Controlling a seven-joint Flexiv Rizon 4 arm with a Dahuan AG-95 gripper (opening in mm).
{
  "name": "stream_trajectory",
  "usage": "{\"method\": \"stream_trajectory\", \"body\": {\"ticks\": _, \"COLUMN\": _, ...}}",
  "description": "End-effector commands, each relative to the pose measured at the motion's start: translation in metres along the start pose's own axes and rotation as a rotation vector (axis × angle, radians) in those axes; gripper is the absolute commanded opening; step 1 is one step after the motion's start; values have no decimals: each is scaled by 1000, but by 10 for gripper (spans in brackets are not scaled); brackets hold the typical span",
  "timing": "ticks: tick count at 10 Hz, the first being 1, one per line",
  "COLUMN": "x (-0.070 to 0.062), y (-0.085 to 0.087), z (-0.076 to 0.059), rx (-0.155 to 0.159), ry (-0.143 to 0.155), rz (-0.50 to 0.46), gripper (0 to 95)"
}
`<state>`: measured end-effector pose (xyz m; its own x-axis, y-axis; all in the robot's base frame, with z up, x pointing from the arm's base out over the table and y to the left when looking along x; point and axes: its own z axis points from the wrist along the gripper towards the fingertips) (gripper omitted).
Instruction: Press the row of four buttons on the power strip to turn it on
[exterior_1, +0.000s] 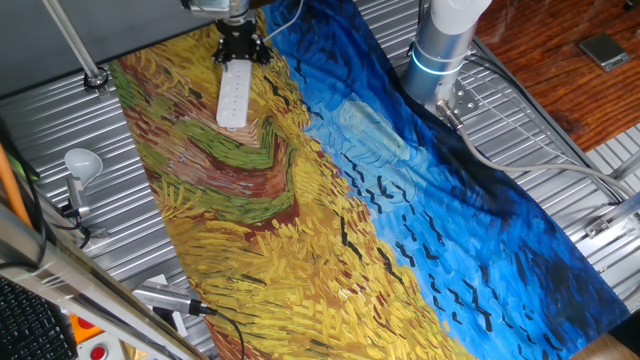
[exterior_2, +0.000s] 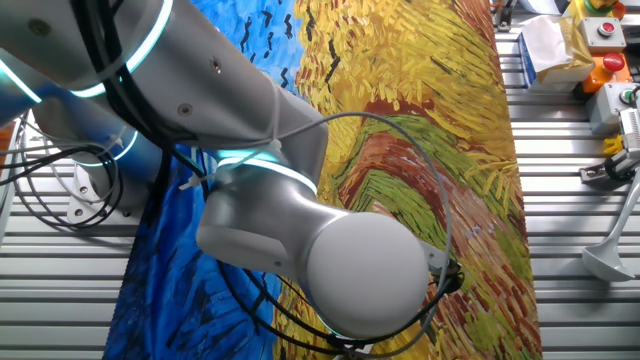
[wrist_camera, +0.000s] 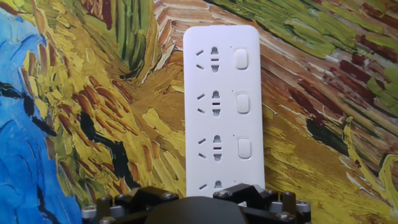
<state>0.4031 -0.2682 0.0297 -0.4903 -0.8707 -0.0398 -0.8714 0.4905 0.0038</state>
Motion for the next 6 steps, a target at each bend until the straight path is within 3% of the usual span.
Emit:
{"method": "stream_trajectory", "body": {"ticks": 1, "x": 0, "y": 1, "z": 0, "rx": 0, "ry": 0, "rz": 3, "gripper": 950}}
{"method": "stream_trajectory", "body": {"ticks": 6, "x": 2, "y": 4, "z": 3, "rx": 5, "ry": -5, "rz": 7, "gripper": 950}}
